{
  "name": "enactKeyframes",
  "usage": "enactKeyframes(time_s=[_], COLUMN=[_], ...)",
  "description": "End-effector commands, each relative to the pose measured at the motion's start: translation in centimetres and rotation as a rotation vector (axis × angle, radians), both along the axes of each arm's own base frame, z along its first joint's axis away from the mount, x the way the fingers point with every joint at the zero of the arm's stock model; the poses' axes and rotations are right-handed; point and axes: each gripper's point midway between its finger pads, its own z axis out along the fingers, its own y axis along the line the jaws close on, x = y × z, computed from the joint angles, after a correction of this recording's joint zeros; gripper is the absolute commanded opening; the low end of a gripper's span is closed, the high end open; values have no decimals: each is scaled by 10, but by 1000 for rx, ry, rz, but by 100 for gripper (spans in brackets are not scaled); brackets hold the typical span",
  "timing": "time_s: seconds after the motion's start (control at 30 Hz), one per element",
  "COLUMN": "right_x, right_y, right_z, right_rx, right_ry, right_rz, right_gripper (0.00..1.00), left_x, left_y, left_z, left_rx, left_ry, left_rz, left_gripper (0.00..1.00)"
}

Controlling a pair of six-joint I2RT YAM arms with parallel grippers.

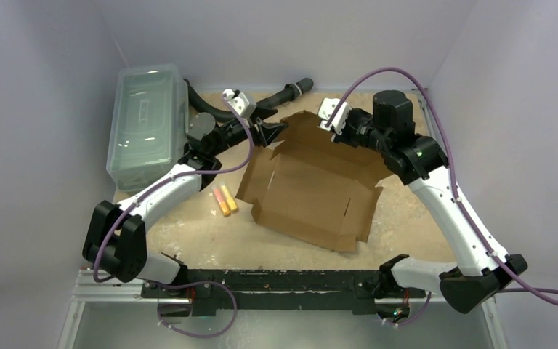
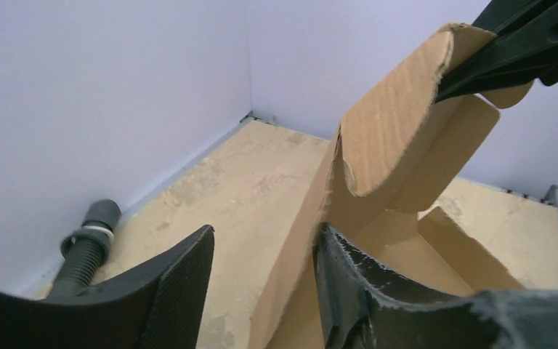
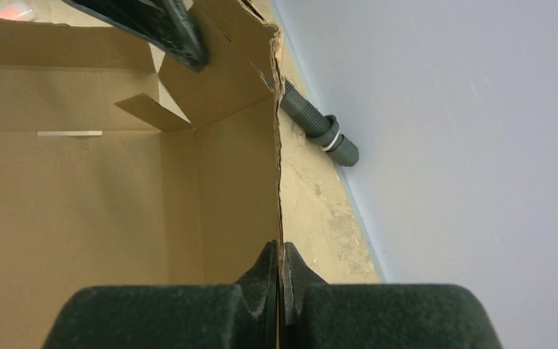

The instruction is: Fold the paper box

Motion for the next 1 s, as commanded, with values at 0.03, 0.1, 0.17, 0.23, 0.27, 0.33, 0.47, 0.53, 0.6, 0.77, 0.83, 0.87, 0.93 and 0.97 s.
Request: enactKeyframes(time_s=[0.03, 0.1, 0.17, 0.23, 0.27, 0.33, 0.47, 0.53, 0.6, 0.77, 0.83, 0.87, 0.93, 0.97], right_x=[-2, -2, 0, 3, 5, 9, 15, 20, 21, 18, 18, 19, 22, 23], right_y=[10, 11, 11, 11, 9, 7, 1, -3, -6, -5, -2, -1, -1, 0], right_z=[29, 26, 22, 17, 14, 10, 1, -2, -4, -16, -19, -20, -19, -18], right_rx=[61, 56, 47, 39, 37, 32, 41, 50, 57, 35, 33, 32, 32, 36], right_ry=[-40, -28, -12, 14, 30, 63, 154, 197, 233, 293, 308, 309, 307, 308], right_rz=[42, 45, 43, 34, 27, 14, 1, 3, 15, 58, 76, 80, 81, 86], right_gripper=[0, 0, 0, 0, 0, 6, 20, 27, 33, 42, 42, 41, 38, 35], left_x=[7, 9, 10, 11, 11, 11, 11, 11, 11, 9, 9, 8, 8, 8], left_y=[-16, -19, -18, -16, -15, -13, -13, -13, -13, -12, -12, -12, -12, -12], left_z=[24, 26, 26, 30, 33, 38, 45, 46, 48, 50, 51, 51, 50, 51], left_rx=[23, 34, 44, 44, 41, 36, 33, 32, 29, 21, 20, 20, 21, 20], left_ry=[-90, -99, -110, -130, -142, -165, -191, -195, -199, -213, -217, -217, -216, -219], left_rz=[-16, -15, -5, 9, 14, 29, 30, 29, 30, 28, 27, 25, 25, 25], left_gripper=[31, 9, 0, 0, 0, 0, 0, 0, 0, 0, 0, 0, 0, 0])
